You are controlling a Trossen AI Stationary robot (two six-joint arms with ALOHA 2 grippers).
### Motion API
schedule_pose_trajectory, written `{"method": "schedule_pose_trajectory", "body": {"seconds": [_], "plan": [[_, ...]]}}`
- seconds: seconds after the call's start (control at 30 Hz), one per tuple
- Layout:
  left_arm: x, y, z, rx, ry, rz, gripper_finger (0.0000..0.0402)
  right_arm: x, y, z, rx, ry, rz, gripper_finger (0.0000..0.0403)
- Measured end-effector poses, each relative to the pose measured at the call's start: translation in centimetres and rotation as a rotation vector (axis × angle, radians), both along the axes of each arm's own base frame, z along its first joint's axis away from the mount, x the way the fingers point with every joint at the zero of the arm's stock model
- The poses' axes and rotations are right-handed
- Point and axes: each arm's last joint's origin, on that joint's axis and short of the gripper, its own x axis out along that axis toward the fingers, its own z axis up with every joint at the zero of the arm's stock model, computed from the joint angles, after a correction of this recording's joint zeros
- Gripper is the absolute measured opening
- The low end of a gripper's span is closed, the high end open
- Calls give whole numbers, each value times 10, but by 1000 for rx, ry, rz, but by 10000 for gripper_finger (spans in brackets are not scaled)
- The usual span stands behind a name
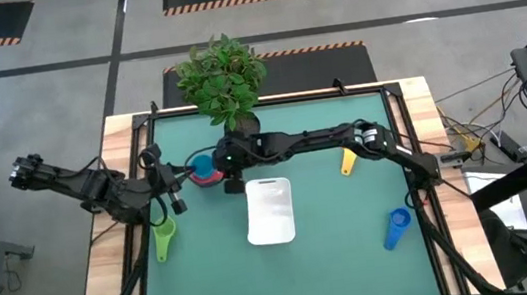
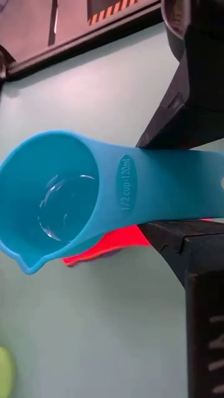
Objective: Nest measuring cups in basket
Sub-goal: Stack the light blue measuring cup on top of the red measuring cup
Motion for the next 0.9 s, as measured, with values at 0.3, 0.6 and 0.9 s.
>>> {"method": "schedule_pose_trajectory", "body": {"seconds": [0.3,0.6,0.9], "plan": [[0,0,0,0,-1,0,0,1,-2,-1,14,-33,-19,139],[0,0,0,-2,-5,0,0,3,-2,-6,44,-69,-43,139],[0,0,1,-3,-8,0,0,5,-3,-14,40,-129,-42,139]]}}
